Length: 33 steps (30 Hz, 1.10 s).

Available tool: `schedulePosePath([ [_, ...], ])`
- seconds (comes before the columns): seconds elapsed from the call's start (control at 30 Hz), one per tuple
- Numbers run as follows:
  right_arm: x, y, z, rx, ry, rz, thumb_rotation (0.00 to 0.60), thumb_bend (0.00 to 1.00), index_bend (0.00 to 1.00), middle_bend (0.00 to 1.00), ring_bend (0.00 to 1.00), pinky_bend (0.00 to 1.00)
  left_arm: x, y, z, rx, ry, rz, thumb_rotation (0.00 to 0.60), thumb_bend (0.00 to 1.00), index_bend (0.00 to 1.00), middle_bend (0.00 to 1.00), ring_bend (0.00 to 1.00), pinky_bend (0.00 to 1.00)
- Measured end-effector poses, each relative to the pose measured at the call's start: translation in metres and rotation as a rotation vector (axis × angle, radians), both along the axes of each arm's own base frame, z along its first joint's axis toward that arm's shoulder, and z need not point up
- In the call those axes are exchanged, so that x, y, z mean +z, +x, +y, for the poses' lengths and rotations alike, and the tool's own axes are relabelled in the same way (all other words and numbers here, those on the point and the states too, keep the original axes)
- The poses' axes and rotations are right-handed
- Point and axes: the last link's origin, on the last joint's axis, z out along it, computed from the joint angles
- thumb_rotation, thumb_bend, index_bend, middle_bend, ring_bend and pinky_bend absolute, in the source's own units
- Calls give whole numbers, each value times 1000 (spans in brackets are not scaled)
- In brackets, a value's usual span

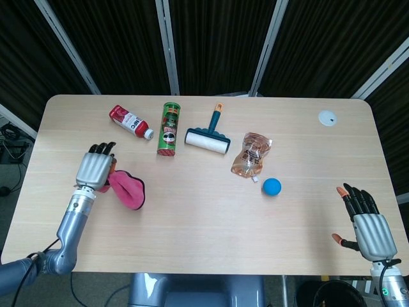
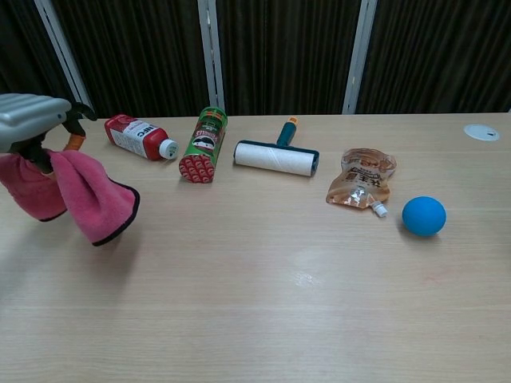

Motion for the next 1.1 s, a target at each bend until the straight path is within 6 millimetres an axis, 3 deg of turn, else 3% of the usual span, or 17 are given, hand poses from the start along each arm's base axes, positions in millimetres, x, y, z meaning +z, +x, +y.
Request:
schedulePosePath([
  [0.3,-1,0,0,-3,7,0,600,12,0,0,0,57,17,-9,-27,34,-62,-12,600,0,0,0,0,0],
  [0.5,-3,2,1,3,10,10,600,14,0,0,0,57,38,-30,-32,94,-57,71,600,0,0,0,0,0],
  [0.87,-2,1,1,-4,8,14,600,13,0,0,0,57,61,-46,-49,143,-28,11,600,0,0,0,0,0],
  [1.1,-5,3,0,6,14,22,600,13,0,0,0,57,70,-65,-60,293,-116,-21,600,0,0,0,0,0],
])
